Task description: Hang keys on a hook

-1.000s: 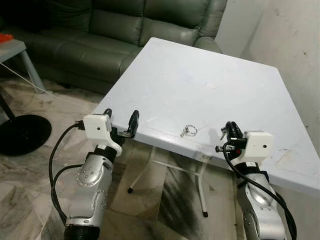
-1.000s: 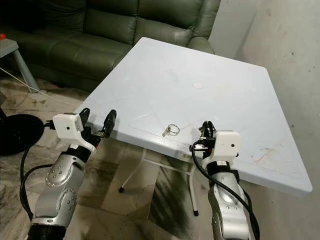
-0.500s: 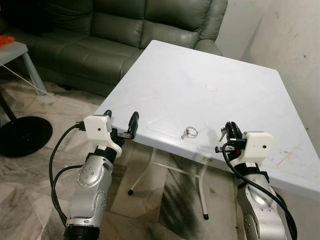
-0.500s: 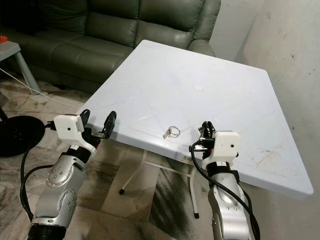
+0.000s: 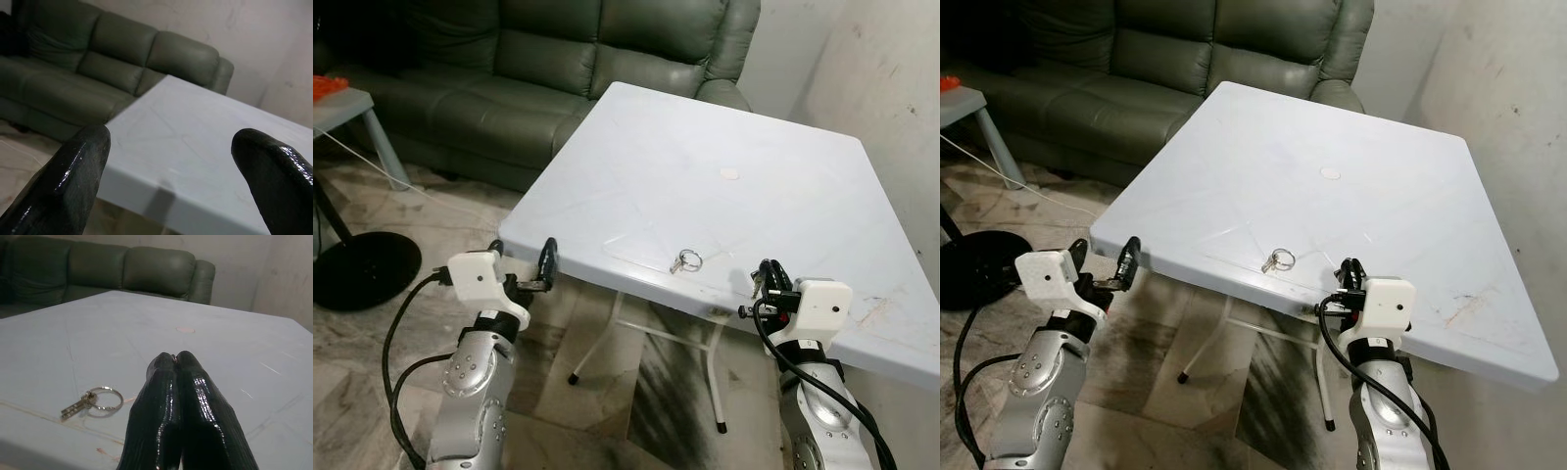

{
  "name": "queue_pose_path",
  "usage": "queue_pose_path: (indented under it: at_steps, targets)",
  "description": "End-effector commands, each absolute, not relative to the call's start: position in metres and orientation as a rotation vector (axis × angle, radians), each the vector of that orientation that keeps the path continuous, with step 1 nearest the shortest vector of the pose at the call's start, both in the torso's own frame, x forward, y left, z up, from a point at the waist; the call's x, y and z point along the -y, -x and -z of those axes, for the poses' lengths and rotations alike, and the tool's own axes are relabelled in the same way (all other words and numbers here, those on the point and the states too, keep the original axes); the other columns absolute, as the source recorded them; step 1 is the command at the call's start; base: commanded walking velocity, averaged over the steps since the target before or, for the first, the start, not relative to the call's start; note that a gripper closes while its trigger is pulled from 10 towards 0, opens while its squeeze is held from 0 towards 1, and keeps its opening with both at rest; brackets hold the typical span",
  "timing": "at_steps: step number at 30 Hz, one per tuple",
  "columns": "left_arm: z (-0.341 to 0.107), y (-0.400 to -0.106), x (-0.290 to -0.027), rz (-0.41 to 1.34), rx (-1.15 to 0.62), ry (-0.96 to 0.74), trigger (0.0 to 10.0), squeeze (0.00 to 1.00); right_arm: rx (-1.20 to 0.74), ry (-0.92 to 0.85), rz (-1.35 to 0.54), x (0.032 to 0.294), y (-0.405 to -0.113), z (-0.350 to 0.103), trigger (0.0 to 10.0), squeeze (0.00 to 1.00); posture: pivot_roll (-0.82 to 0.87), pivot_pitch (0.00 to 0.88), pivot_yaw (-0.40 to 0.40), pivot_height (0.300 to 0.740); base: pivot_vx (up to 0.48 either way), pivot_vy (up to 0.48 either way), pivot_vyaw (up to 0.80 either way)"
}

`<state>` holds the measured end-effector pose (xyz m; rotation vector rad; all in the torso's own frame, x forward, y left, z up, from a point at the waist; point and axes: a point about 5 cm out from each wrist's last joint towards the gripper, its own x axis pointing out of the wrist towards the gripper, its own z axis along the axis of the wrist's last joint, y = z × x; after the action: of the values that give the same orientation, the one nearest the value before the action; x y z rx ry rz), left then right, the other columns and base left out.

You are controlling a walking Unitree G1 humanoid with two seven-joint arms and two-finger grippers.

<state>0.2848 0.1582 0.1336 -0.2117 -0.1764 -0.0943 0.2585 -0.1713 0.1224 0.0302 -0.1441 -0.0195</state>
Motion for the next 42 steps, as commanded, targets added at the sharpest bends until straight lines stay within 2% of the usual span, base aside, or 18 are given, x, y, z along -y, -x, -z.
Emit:
queue_pose_path:
  at_steps: [1,18,23,39,42]
  targets:
    - [-0.134,-0.289,-0.154,0.108,0.168,0.213,10.0,0.0,0.148,-0.017,0.045,0.177,-0.263,-0.126,10.0,0.0,0.03,0.046,-0.092,0.714,0.0,0.0,0.0]
    - [-0.135,-0.3,-0.151,0.123,0.156,0.247,10.0,0.0,0.148,0.007,0.017,0.171,-0.271,-0.129,10.0,0.0,0.03,0.042,-0.099,0.714,0.0,0.0,0.0]
    - [-0.134,-0.3,-0.15,0.123,0.149,0.249,10.0,0.0,0.127,0.014,0.019,0.172,-0.272,-0.127,10.0,0.0,0.03,0.045,-0.104,0.714,0.0,0.326,0.0]
    - [-0.131,-0.299,-0.148,0.126,0.133,0.258,10.0,0.0,0.097,0.009,0.022,0.172,-0.271,-0.124,10.0,0.0,0.02,0.054,-0.103,0.714,0.0,0.472,-0.78]
    - [-0.13,-0.299,-0.147,0.123,0.127,0.25,10.0,0.0,0.095,0.013,0.023,0.173,-0.27,-0.124,10.0,0.0,0.02,0.055,-0.104,0.714,0.0,0.0,-0.78]
